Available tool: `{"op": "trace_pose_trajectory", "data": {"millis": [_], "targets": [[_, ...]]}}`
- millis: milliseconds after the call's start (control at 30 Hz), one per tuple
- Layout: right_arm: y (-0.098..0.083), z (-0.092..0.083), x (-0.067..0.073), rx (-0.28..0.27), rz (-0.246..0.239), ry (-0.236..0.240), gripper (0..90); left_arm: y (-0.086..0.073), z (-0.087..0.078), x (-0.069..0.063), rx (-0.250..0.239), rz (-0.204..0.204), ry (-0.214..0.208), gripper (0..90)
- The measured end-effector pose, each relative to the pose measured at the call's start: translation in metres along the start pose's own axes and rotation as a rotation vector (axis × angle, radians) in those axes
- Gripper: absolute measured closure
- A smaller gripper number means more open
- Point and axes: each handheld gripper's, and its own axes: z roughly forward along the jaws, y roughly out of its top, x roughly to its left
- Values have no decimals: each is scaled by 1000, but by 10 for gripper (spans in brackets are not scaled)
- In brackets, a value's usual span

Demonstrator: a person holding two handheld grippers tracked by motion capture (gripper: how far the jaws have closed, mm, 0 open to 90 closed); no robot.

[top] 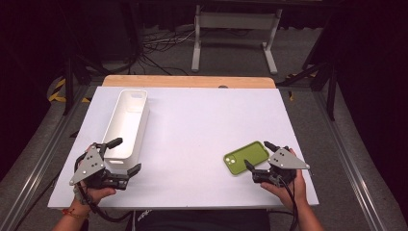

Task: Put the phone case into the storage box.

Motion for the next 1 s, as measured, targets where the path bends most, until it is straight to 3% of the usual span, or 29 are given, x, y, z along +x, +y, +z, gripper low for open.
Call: {"op": "trace_pose_trajectory", "data": {"millis": [67,267,467,600,733,767,867,900,1000], "targets": [[-1,1,0,18,3,4,122,-1,1,0,6,-14,8,36],[1,2,0,30,8,5,121,-2,3,-5,25,34,14,45],[5,2,-3,44,17,3,184,-4,6,-10,60,52,-20,53],[8,2,-5,69,21,9,246,-4,5,-12,66,49,-11,54],[16,3,-10,108,37,35,397,-6,3,-14,72,56,6,57],[16,3,-10,108,37,35,397,-7,3,-14,85,58,5,57],[16,1,-14,147,58,53,595,-9,8,-15,100,44,-4,57],[16,1,-14,147,58,53,595,-9,8,-15,100,44,-4,57],[17,-1,-16,179,59,64,756,-9,11,-20,112,62,-20,56]]}}
